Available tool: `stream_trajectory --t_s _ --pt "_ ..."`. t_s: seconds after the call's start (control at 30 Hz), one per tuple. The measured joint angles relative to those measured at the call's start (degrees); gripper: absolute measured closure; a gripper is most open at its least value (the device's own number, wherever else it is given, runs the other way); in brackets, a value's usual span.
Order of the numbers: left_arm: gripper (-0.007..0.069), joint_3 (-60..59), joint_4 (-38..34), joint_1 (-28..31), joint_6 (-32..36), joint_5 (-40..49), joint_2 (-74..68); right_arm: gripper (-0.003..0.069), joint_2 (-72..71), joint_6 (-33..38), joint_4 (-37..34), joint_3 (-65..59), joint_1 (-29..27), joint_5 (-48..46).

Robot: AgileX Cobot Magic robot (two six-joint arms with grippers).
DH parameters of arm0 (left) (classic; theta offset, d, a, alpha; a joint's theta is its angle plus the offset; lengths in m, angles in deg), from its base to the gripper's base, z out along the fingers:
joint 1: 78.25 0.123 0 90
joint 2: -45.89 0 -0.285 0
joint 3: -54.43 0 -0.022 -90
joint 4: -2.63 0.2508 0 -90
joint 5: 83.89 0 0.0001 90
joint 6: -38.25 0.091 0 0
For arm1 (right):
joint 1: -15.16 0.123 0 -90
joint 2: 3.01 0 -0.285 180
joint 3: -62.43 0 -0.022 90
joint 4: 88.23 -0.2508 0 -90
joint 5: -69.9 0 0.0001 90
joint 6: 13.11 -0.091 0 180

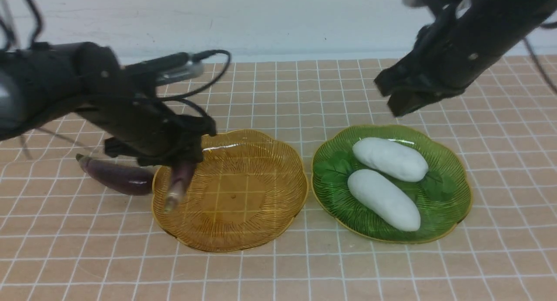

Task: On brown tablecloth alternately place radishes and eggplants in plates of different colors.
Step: 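Pick up the eggplant and place it in the yellow plate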

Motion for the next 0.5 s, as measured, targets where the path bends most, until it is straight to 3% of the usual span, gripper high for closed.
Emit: stream_trajectory --t_s 0.13,0.2,0.3,0.5 --pt "0.0264 3.39 -1.92 -0.29 -0.18 0.00 -5.86 0.0673 -6.71 0.00 1.31 -3.09 0.00 -0.56" --pt "0.0169 4.58 -2.11 -0.18 -0.23 0.13 -7.61 0.0675 -7.87 0.00 2.34 -3.94 0.00 -0.79" --pt "0.0085 5.46 -1.57 0.43 -0.49 0.35 -8.09 0.0674 -8.05 0.00 2.91 -4.25 0.00 -0.80" --pt "-0.0038 9.43 2.20 5.36 -1.76 3.48 -7.29 0.0676 -7.99 0.00 3.18 -5.59 0.00 -0.80"
